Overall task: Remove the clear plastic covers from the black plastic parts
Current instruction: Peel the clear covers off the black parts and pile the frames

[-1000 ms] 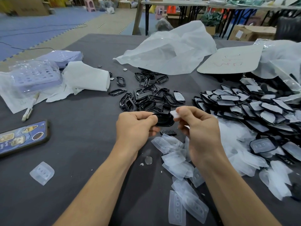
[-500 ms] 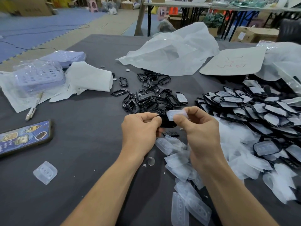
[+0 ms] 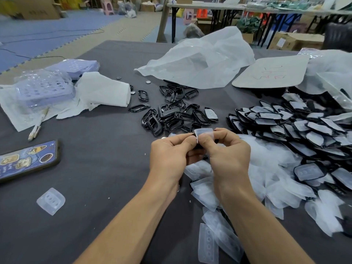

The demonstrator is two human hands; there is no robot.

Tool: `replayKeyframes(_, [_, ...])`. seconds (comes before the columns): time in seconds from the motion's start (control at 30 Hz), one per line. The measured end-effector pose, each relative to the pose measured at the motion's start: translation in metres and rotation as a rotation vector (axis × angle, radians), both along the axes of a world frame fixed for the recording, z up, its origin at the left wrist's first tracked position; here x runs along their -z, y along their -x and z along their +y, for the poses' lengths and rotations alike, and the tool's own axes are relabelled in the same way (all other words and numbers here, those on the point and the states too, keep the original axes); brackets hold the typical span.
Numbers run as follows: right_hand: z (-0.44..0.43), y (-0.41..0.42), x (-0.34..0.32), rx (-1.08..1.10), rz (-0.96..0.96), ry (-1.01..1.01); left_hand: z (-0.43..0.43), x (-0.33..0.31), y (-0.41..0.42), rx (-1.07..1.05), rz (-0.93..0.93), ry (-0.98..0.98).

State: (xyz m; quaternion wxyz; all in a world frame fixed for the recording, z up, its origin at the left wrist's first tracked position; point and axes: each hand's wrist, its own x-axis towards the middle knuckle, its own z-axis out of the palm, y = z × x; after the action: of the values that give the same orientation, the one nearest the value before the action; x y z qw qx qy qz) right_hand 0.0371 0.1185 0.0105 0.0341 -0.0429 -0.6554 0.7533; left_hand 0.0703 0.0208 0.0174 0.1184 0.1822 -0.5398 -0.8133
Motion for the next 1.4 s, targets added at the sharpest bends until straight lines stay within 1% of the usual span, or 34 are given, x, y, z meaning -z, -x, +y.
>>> replayKeyframes(0.17, [0.001,0.002,0.0,0.033,0.067,-0.163,0.0,-0.001,-0.002,0.03,-0.011,-0.132])
replayKeyframes(0.3, [0.002,0.005,0.001,0.035,0.075,-0.213,-0.002,-0.002,-0.001,0.04,-0.023,-0.196])
replayKeyframes(0.6, [0.0,0.004,-0.003,-0.007,0.091,-0.25,-0.005,0.001,0.002,-0.011,-0.041,-0.086])
replayKeyframes(0.8, [0.006,0.007,-0.004,0.06,0.11,-0.209,-0.005,0.0,0.002,-0.039,-0.033,-0.027])
replayKeyframes(1.03, [0.011,0.013,-0.001,0.009,0.099,-0.113,-0.009,0.0,0.002,-0.028,-0.049,-0.005])
replayKeyframes(1.2, [0.012,0.012,-0.002,0.003,0.116,-0.096,-0.01,-0.003,0.001,0.017,-0.055,0.024])
replayKeyframes(1.4, [0.011,0.013,-0.003,-0.021,0.115,-0.081,-0.01,-0.002,0.002,0.001,-0.065,0.023])
